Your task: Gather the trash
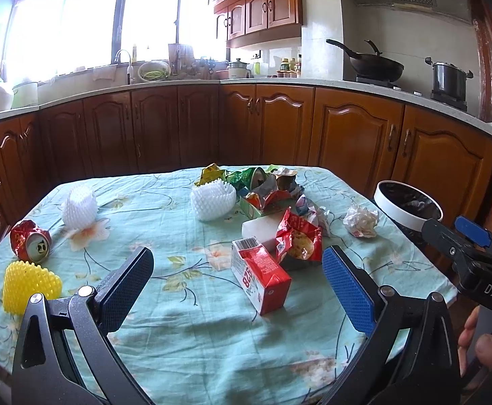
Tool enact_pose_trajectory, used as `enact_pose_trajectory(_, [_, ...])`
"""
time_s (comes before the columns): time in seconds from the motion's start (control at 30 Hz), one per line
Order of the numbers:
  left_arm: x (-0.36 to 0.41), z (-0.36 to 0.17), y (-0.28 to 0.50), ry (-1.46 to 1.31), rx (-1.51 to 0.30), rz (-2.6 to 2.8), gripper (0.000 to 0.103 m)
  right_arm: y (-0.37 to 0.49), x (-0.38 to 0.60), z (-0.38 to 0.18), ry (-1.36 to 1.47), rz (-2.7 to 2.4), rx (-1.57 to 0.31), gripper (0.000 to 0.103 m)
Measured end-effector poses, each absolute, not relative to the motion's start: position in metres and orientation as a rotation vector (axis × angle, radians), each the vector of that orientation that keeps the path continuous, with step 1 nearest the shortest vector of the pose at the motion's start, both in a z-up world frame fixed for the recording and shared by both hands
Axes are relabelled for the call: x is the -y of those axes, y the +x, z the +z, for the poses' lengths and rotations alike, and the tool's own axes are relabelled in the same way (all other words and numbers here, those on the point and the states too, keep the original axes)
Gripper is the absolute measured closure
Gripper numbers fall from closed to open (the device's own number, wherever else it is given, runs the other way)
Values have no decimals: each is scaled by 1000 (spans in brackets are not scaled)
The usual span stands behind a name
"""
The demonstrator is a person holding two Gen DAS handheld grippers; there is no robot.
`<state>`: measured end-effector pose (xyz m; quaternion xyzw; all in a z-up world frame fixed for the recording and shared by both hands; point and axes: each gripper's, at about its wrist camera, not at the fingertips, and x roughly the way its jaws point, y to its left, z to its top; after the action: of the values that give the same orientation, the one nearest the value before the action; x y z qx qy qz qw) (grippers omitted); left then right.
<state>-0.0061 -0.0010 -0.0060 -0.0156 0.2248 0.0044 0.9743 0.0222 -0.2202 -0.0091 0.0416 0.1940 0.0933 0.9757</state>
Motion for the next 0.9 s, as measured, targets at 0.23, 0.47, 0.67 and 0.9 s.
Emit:
enact_pose_trajectory(0.23, [1,-6,-6,-31,-453,11,1,23,220,-9,83,188,-392,0])
enact_pose_trajectory(0.47, [1,-6,-6,-29,-456,10,1,23,219,-10,90,202,-398,0])
enact_pose_trajectory(0.67, [1,-7,-5,-28,-461,11,1,24,218,-12,97,212,-408,0])
enact_pose_trajectory(0.9, [1,-11,-1,-27,-474,10,1,28,220,-15,109,216,-423,0])
